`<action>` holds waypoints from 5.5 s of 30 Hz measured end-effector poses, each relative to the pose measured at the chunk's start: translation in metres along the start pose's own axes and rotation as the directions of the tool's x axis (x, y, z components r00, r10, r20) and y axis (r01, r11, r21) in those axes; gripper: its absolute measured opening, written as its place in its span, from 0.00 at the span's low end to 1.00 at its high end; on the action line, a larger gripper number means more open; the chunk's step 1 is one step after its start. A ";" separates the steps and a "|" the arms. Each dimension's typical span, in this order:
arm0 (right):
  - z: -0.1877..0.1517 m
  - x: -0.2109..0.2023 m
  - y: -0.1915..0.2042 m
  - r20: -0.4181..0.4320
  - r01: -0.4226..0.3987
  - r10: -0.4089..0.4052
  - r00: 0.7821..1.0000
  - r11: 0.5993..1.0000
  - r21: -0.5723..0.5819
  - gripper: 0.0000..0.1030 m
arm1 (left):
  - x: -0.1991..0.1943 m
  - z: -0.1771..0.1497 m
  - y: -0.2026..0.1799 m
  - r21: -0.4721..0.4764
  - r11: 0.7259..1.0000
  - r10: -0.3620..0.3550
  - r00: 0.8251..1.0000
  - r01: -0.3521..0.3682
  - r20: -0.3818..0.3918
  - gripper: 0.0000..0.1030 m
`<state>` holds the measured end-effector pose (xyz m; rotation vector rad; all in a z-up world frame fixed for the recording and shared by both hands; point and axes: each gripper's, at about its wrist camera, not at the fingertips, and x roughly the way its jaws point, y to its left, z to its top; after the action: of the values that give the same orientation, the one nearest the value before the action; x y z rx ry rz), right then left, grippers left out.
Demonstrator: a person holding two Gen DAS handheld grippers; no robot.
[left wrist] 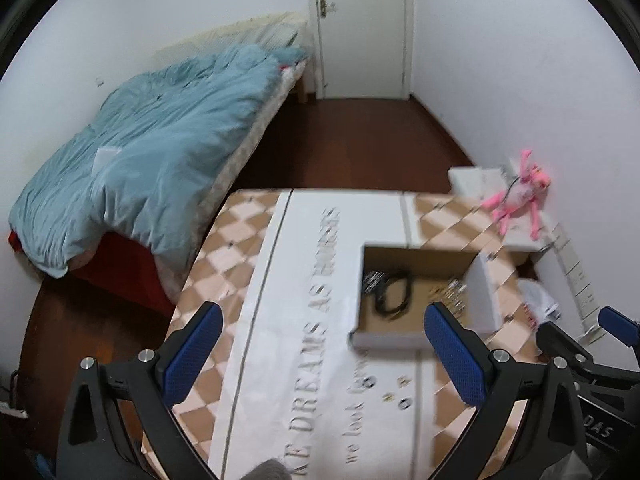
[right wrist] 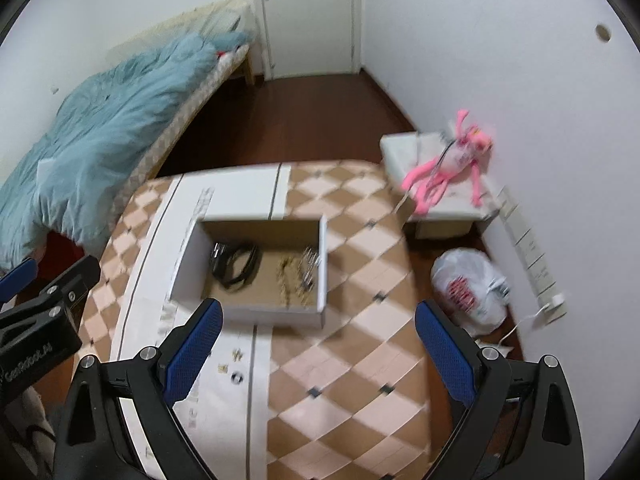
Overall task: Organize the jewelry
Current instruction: 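Move both open tools back toward the small items on the cloth, then grasp a small black ring with the right tool while the left tool grasps another, then carry both black rings into the white box and open both tools, then withdraw both tools from the box toward the gold charms, then grasp a small gold charm with the left tool while the right tool grasps another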
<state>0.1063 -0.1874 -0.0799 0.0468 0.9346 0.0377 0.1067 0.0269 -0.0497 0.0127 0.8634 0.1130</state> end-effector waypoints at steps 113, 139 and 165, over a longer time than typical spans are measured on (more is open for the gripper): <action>0.055 0.106 0.000 -0.142 0.042 -0.051 0.989 0.997 -0.067 0.95 | 0.089 0.047 -0.017 0.039 0.996 -0.082 0.992 0.086 -0.094 0.99; -0.096 0.119 -0.038 -0.194 0.051 -0.032 0.980 0.994 0.097 0.78 | 0.112 -0.104 -0.062 0.107 0.985 -0.106 0.958 0.138 -0.266 0.69; -0.078 0.122 0.016 -0.159 -0.181 0.191 0.969 0.980 0.080 0.74 | 0.109 -0.097 0.007 0.023 0.993 -0.104 0.968 0.112 -0.227 0.09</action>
<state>0.1160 -0.1636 -0.2235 0.1941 1.0957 0.1877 0.1026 0.0420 -0.1943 -0.0143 1.0909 -0.0033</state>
